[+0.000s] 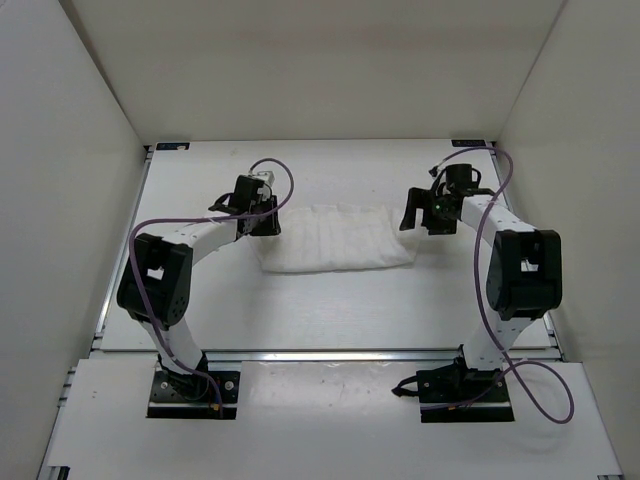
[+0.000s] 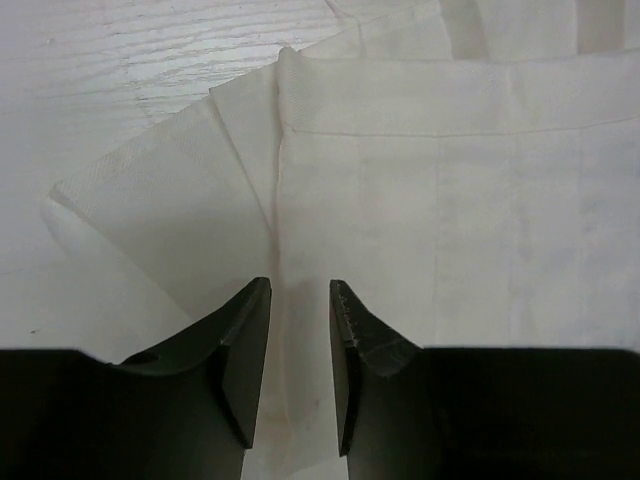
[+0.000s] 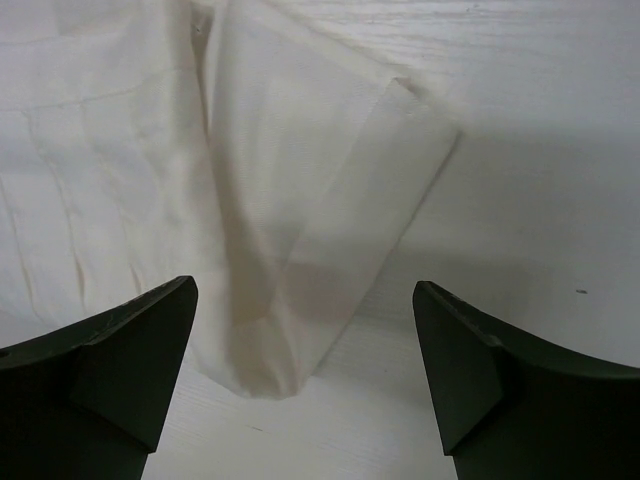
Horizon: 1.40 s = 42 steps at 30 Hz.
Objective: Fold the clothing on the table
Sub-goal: Fold the skirt
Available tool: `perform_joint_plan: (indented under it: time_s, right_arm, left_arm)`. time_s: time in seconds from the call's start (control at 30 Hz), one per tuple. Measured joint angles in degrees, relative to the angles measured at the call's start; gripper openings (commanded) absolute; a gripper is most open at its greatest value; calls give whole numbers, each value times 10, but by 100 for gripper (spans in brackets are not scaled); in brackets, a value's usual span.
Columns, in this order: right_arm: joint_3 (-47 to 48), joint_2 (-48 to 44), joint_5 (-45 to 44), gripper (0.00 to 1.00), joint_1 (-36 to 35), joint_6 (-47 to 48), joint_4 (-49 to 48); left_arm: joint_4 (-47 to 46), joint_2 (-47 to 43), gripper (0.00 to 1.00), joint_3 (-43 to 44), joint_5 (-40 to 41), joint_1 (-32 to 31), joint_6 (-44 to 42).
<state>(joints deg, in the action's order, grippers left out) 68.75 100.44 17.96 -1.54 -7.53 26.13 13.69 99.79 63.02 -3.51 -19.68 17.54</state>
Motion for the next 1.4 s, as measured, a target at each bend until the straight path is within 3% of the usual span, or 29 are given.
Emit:
perform_joint_plan:
  time_s: [0.33, 0.6, 0.93, 1.1, 1.4]
  right_arm:
    - [-7, 35, 3, 91, -31, 28, -4]
    - [6, 61, -31, 88, -41, 31, 0]
    - [45, 97, -56, 45, -52, 42, 7]
    - [79, 127, -56, 3, -67, 47, 10]
    - [128, 146, -36, 0, -66, 49, 54]
  left_arm:
    - [16, 1, 19, -17, 31, -8, -10]
    - [24, 6, 3, -18, 33, -4, -6]
    - [49, 53, 0, 3, 35, -10, -3]
    - [61, 73, 0, 28, 36, -24, -3]
    - [75, 119, 0, 91, 36, -56, 7]
